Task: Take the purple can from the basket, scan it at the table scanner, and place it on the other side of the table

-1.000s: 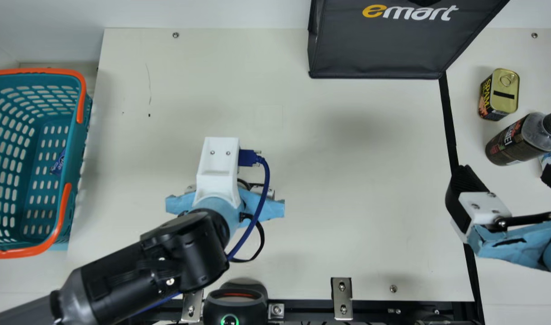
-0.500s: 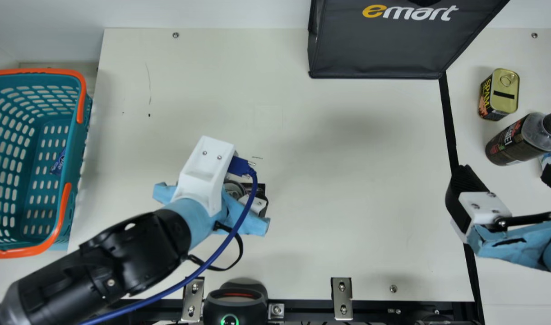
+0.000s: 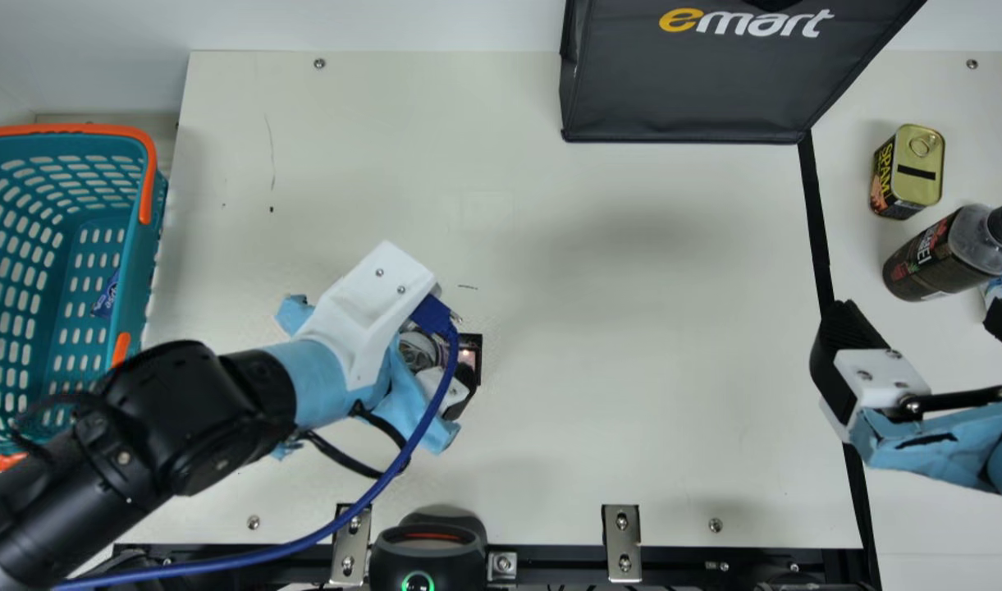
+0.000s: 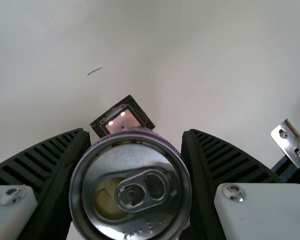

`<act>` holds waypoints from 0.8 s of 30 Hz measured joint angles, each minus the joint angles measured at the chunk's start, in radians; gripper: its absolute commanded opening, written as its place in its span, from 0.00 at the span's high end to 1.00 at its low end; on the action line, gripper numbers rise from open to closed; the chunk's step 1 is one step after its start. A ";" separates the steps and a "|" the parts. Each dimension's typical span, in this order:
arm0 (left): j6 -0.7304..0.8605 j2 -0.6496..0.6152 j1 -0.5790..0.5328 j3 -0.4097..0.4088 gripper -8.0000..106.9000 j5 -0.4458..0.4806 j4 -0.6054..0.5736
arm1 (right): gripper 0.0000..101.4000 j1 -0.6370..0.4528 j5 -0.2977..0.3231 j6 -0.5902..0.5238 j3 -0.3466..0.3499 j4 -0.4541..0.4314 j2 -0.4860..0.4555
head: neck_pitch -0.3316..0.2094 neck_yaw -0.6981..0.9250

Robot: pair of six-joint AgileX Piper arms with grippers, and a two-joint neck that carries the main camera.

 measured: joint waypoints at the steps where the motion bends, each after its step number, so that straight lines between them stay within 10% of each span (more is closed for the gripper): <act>1: 0.048 0.000 0.012 -0.002 1.00 0.006 -0.020 | 0.06 0.000 0.000 0.000 0.000 0.000 0.000 | 0.000 0.000; 24: 0.980 0.053 0.244 -0.027 1.00 0.189 -0.389 | 0.06 0.000 0.001 0.000 0.000 0.000 0.000 | 0.000 0.000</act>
